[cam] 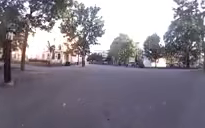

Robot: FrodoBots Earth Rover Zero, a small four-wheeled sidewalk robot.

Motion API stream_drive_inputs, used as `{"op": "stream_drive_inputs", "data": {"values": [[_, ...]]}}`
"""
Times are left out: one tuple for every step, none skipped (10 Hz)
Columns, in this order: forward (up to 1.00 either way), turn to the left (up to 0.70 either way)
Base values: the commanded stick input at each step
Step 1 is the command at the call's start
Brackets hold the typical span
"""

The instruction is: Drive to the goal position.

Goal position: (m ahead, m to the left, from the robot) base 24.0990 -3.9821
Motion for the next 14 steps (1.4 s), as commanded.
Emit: {"op": "stream_drive_inputs", "data": {"values": [[0.7,0.0],[0.7,0.0],[0.7,0.0],[0.7,0.0],[0.7,0.0],[0.7,0.0],[0.7,-0.31],[0.7,-0.35],[0.7,-0.35],[0.7,-0.35],[0.7,-0.35],[0.7,-0.04],[0.7,0.0],[0.7,0.0]]}}
